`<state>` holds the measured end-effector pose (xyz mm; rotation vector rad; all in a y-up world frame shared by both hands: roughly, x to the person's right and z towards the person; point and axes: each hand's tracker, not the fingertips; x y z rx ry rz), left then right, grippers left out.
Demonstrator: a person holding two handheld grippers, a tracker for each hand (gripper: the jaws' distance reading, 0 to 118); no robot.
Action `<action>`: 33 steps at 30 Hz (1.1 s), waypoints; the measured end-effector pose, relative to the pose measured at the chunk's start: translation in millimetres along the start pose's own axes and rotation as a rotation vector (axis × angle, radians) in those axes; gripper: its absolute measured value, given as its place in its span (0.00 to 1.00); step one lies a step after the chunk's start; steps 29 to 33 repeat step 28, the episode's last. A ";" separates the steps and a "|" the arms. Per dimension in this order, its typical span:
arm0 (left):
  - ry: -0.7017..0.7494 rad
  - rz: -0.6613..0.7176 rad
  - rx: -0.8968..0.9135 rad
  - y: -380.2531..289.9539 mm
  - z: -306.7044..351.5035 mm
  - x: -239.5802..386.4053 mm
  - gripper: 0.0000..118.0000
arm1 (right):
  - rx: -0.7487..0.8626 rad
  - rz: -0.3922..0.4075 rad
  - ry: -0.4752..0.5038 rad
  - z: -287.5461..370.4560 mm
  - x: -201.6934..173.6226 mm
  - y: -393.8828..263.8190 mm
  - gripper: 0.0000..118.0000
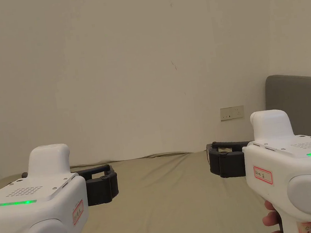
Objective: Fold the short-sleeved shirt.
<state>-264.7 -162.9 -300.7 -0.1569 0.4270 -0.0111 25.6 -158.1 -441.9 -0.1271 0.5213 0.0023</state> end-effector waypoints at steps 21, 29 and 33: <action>0.012 -0.016 -0.006 -0.8 5.0 -0.4 1.00 | 0.029 0.016 -0.032 6.2 -3.8 -0.5 1.00; 0.005 -0.010 -0.004 -1.1 4.4 1.8 1.00 | 0.011 -0.009 0.008 9.5 -1.0 0.6 1.00; 0.005 -0.010 -0.004 -1.1 4.4 1.8 1.00 | 0.011 -0.009 0.008 9.5 -1.0 0.6 1.00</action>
